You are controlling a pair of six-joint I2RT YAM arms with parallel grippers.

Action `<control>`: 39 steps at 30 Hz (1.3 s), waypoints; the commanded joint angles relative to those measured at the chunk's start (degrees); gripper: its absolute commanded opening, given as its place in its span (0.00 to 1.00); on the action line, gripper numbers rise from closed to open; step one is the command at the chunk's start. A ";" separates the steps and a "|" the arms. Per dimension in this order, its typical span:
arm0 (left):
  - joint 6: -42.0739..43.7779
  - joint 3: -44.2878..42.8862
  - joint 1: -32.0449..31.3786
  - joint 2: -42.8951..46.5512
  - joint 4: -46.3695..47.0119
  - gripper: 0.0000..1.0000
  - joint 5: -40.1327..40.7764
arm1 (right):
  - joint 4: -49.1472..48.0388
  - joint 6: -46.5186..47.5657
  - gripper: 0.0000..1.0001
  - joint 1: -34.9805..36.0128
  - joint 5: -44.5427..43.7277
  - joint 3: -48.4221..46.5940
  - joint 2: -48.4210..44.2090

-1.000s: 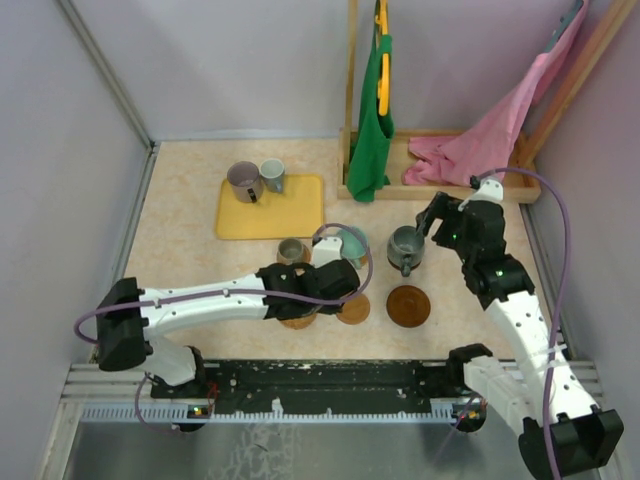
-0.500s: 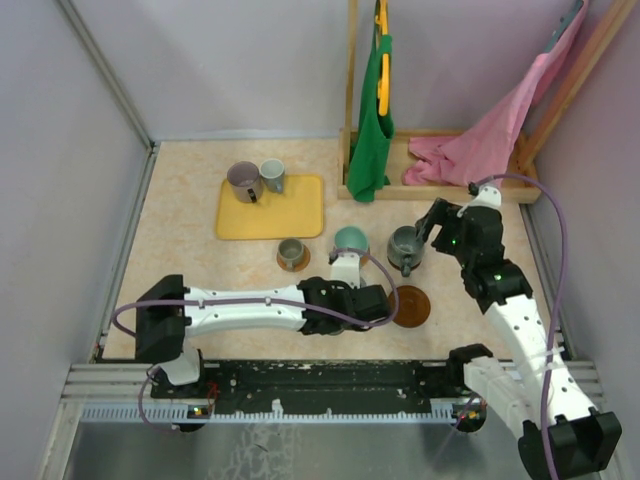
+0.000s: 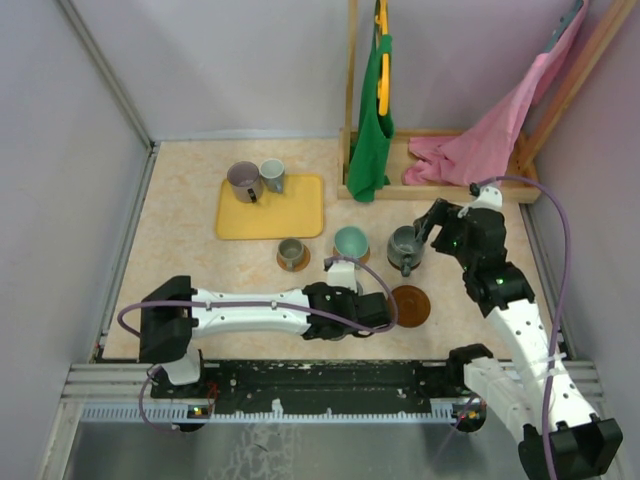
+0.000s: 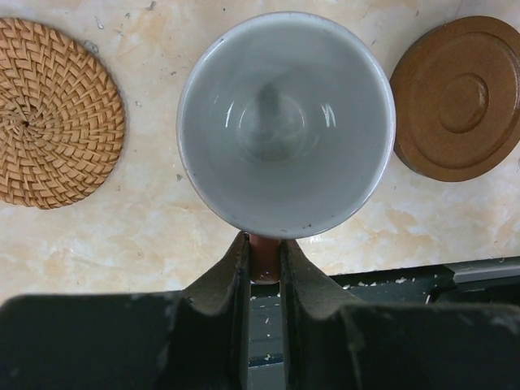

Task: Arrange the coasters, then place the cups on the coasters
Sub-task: Place the cup on the coaster.

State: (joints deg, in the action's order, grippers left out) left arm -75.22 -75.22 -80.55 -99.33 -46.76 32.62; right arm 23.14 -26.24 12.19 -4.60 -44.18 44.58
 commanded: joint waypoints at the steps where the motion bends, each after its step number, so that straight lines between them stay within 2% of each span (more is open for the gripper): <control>1: -4.04 0.46 -0.49 0.26 -0.92 0.00 3.13 | -3.05 -0.70 0.82 -0.68 1.13 0.54 -0.81; 8: -4.89 0.66 -0.48 -1.40 -1.82 0.00 4.19 | -3.01 -0.80 0.82 -0.72 1.35 0.70 -0.82; 27: -1.59 2.90 -0.44 -1.08 4.67 0.00 4.13 | -2.94 -1.18 0.82 -0.70 1.71 0.86 -0.58; 39: -0.89 2.70 -0.39 -3.25 5.26 0.00 2.51 | -3.28 -1.15 0.82 -0.73 2.12 1.00 -0.61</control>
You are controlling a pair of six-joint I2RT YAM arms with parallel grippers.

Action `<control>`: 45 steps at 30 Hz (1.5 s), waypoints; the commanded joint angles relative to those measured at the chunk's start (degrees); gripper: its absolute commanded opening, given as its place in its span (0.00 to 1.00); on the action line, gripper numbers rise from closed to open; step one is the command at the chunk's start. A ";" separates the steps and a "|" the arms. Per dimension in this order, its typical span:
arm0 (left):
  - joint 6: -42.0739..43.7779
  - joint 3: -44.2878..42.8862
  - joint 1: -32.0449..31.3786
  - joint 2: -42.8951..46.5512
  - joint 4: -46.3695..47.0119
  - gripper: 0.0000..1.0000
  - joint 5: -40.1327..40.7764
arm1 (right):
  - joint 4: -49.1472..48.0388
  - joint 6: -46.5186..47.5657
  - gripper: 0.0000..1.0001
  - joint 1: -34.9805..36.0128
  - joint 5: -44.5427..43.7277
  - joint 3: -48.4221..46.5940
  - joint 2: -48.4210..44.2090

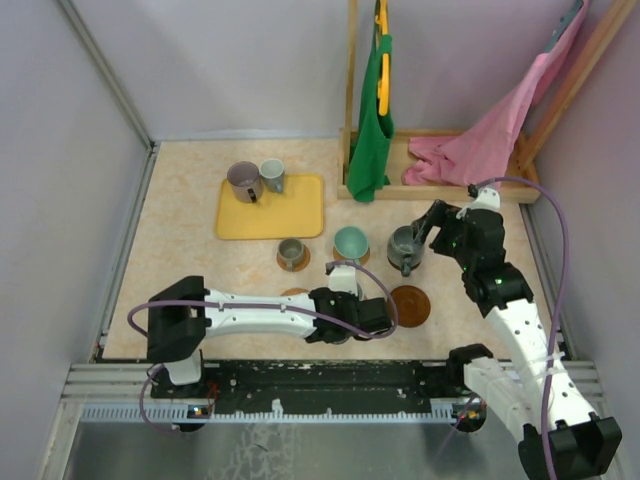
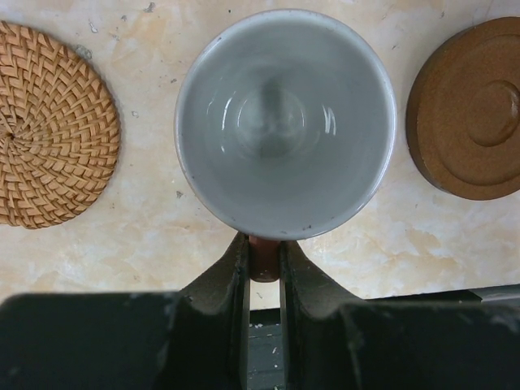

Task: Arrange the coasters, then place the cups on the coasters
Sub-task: Place the cup on the coaster.

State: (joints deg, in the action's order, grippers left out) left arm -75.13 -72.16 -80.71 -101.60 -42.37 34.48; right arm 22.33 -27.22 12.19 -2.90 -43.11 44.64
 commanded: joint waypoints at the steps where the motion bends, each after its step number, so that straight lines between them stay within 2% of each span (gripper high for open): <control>1: -0.96 -0.35 -0.24 -1.03 0.88 0.00 0.36 | -2.50 -0.18 0.82 -0.69 0.43 -0.04 -0.69; 28: -0.16 -2.05 -0.33 -0.51 -1.12 0.29 1.02 | -3.25 -1.20 0.82 -0.74 1.14 1.01 -1.15; 39: 0.13 -2.43 -0.33 -0.21 -1.44 0.32 1.29 | -3.65 -1.27 0.82 -0.72 1.36 1.04 -0.67; 45: -0.29 -2.08 -0.31 0.49 -1.73 0.37 0.52 | -3.77 -1.27 0.82 -0.76 1.36 1.10 -0.69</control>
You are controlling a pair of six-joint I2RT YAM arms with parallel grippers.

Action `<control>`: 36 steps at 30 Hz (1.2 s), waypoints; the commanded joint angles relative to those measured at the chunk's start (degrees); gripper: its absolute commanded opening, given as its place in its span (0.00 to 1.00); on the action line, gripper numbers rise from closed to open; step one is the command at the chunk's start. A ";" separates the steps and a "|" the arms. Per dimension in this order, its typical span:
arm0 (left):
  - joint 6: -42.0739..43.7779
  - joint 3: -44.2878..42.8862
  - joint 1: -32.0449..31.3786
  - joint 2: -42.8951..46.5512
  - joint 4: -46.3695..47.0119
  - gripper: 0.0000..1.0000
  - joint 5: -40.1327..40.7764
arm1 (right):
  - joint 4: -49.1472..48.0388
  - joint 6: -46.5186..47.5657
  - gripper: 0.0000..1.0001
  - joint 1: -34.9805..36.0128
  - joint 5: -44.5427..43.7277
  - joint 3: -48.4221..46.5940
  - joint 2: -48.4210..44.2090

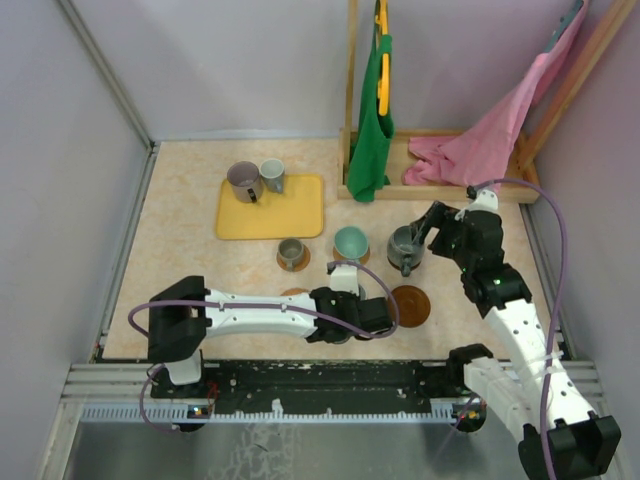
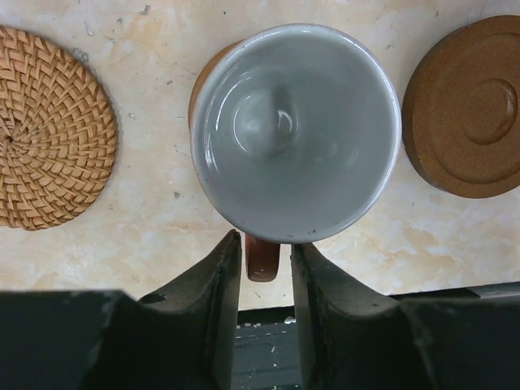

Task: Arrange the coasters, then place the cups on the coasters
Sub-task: Place the cup on the coaster.

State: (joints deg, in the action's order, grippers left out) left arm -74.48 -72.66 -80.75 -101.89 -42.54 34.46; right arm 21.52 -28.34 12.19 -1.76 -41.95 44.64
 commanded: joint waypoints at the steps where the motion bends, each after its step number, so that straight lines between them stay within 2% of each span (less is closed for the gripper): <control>1: -1.12 -1.39 -0.35 0.97 -1.57 0.40 0.44 | -2.92 -0.20 0.82 -0.73 0.21 0.02 -0.70; 4: -1.02 -0.88 -0.59 1.98 -1.57 0.40 0.63 | -2.91 -0.18 0.82 -0.73 0.11 0.18 -0.74; 16: -1.30 -2.08 -1.12 9.76 -11.90 0.42 4.17 | -1.98 -0.39 0.82 -0.73 0.19 -0.88 -0.96; 20: -1.42 -1.11 -1.10 13.93 -13.78 0.45 7.25 | -1.62 -0.79 0.82 -0.73 0.56 -1.65 -0.70; 23: -0.47 -0.11 -0.54 16.71 -14.24 0.52 9.89 | -1.58 -1.28 0.82 -0.68 0.68 -2.10 -0.32; 26: 2.67 1.13 1.99 19.34 -13.70 0.57 9.95 | -1.34 -1.48 0.84 -0.73 1.16 -2.61 0.27; 30: 7.51 4.48 6.92 23.06 -10.76 0.60 8.53 | -0.86 -1.88 0.86 -0.71 1.44 -3.53 0.91; 36: 18.64 9.93 17.82 29.94 -2.59 0.64 6.74 | 0.08 -1.56 0.87 -0.70 -0.07 -5.05 1.48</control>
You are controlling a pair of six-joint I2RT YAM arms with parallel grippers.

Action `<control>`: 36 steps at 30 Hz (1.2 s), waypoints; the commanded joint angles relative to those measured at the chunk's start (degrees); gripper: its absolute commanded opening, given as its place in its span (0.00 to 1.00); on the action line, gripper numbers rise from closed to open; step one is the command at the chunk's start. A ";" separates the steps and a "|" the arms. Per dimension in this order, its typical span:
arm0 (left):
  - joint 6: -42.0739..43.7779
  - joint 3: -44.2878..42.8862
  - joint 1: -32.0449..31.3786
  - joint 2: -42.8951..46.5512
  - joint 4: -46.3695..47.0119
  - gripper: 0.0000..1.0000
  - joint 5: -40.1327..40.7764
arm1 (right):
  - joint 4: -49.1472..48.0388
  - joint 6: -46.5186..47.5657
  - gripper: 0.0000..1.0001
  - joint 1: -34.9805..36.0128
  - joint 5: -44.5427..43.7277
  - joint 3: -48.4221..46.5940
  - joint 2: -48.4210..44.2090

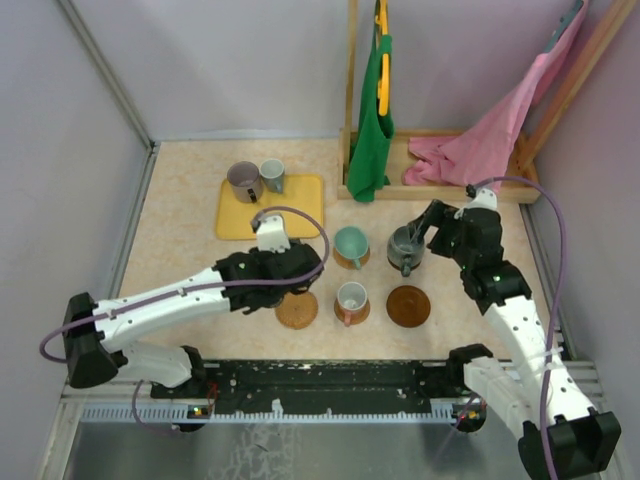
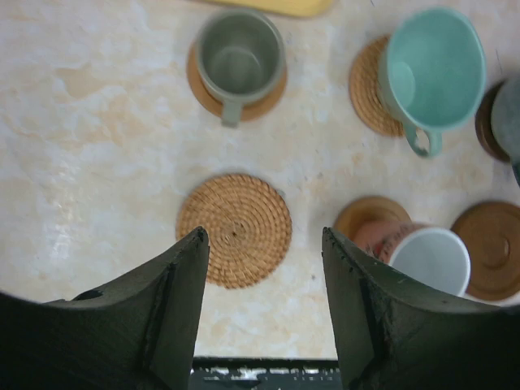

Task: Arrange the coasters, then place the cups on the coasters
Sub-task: Place the cup on the coaster, then pick up the cup from the tray.

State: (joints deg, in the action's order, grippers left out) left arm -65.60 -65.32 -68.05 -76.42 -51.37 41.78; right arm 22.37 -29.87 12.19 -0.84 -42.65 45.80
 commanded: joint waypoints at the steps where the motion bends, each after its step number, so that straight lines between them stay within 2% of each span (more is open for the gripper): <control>1: 12.24 3.45 7.03 5.36 9.20 0.65 -0.78 | -0.74 -0.02 0.87 -0.69 -1.00 -4.51 0.46; 4: 18.78 4.91 12.87 6.92 14.09 0.61 -2.13 | -0.26 -0.03 0.87 -0.68 -1.51 -4.66 0.69; 7: 24.01 5.41 18.20 6.37 18.29 0.62 -4.24 | 0.81 0.30 0.88 -0.72 -2.61 -5.06 0.78; 10: 27.51 5.03 24.41 3.42 21.63 0.66 -7.72 | 1.76 0.87 0.88 -0.74 -3.39 -5.53 0.55; 15: 31.04 3.49 31.75 -2.70 26.87 0.59 -11.34 | 2.37 1.53 0.88 -0.73 -4.45 -5.77 0.07; 24: 32.92 1.47 40.42 -12.61 38.13 0.62 -11.80 | 2.43 1.51 0.88 -0.67 -4.82 -6.17 0.64; 31: 35.81 0.74 42.56 -19.88 49.53 0.61 -9.69 | 1.70 1.53 0.88 -0.67 -5.34 -6.21 2.07; 36: 36.64 -2.26 43.47 -25.22 52.52 0.61 -7.36 | 1.35 1.84 0.88 -0.71 -5.29 -6.73 3.81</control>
State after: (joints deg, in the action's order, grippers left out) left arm -30.79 -64.03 -25.34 -98.56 -4.99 32.12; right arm 26.13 -29.08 12.19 -5.21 -45.91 48.95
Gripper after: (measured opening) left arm 0.614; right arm 0.881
